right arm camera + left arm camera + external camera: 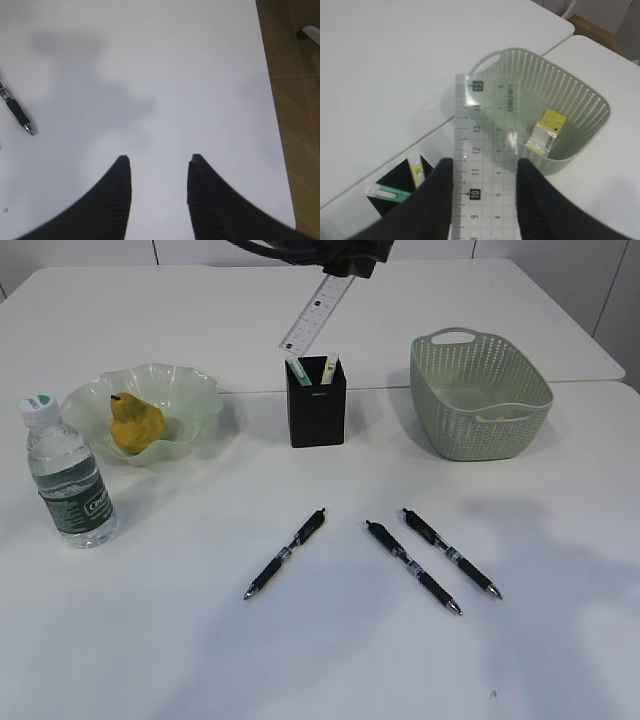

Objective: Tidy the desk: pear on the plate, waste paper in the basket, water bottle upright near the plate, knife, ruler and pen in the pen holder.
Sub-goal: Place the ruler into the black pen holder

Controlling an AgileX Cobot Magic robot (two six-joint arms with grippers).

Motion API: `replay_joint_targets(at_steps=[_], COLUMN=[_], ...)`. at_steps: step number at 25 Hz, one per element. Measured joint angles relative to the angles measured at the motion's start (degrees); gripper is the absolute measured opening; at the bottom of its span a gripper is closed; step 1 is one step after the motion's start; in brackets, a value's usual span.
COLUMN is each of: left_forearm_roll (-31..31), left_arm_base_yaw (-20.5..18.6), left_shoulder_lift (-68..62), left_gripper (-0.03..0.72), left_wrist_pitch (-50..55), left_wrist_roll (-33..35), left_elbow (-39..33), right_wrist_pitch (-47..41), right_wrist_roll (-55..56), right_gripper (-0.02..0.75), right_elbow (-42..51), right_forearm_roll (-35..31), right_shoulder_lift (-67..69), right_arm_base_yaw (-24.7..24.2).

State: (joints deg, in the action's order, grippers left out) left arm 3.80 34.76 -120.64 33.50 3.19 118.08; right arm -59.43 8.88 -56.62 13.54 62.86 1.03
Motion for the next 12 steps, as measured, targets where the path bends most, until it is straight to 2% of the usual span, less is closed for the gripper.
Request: replay_joint_targets(at_steps=[12], left_forearm_roll=[2.04], left_arm_base_yaw=[-1.19], left_shoulder_lift=[0.00], left_gripper=[0.262], left_wrist_pitch=[-1.54], left_wrist_roll=[-0.13], left_elbow=[0.00], right_wrist_pitch=[0.40], right_wrist_roll=[0.00], right_gripper=[0.314], right_elbow=[0.00], right_forearm_roll=[0.00], right_shoulder_lift=[0.00], right_arm_base_yaw=[0.00])
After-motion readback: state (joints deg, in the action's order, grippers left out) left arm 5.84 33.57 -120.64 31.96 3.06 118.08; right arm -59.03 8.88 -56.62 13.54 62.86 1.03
